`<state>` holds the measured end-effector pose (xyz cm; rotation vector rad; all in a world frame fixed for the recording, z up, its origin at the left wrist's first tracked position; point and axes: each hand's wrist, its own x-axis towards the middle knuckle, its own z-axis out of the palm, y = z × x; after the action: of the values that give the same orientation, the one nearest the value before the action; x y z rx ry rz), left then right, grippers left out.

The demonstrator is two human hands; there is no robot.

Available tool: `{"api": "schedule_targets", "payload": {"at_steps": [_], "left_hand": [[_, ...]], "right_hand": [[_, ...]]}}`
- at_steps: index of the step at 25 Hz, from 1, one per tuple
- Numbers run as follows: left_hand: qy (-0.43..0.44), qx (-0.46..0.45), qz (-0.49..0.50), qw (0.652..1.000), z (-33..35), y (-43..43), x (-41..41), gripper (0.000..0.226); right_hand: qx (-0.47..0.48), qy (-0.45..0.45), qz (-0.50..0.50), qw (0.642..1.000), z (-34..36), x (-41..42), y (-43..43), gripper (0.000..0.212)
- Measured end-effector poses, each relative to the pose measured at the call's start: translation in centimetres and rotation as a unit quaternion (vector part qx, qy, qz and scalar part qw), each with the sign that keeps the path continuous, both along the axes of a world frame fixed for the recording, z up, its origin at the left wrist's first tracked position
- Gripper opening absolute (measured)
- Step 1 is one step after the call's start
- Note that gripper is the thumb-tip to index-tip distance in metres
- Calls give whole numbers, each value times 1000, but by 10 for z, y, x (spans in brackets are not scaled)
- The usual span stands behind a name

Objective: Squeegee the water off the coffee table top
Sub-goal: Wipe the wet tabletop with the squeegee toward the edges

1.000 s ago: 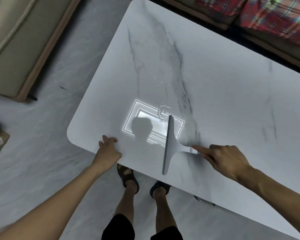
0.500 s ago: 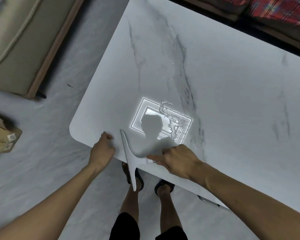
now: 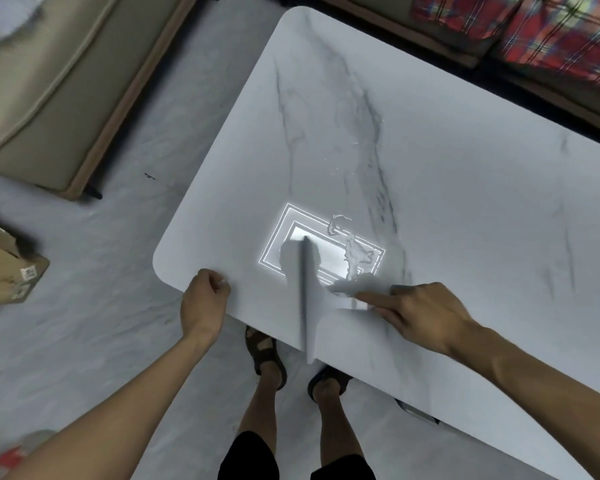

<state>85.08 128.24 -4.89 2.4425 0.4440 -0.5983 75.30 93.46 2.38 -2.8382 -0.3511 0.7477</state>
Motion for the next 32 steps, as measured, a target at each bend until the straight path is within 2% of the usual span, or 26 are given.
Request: {"api": "schedule_targets", "payload": {"at_steps": [2, 6, 11, 17, 23, 28, 32], "left_hand": [[-13, 17, 29, 999, 1, 21, 7, 6], [16, 25, 11, 1000, -3, 62, 24, 31], [37, 14, -16, 999, -13, 86, 33, 43], [105, -34, -67, 992, -21, 54, 29, 42], [153, -18, -140, 978, -13, -10, 25, 36], [174, -20, -147, 974, -6, -76, 39, 43], [146, -26, -127, 981, 5, -119, 60, 41]], "right_hand": [[50, 24, 64, 996, -10, 31, 64, 40], [74, 24, 168, 983, -38, 90, 173, 40], [62, 1, 149, 987, -60, 131, 205, 41], [74, -18, 49, 996, -60, 100, 127, 41], [20, -7, 15, 1000, -23, 37, -8, 42], [-51, -8, -28, 998, 8, 14, -104, 67], [-8, 0, -133, 991, 28, 56, -134, 44]]}}
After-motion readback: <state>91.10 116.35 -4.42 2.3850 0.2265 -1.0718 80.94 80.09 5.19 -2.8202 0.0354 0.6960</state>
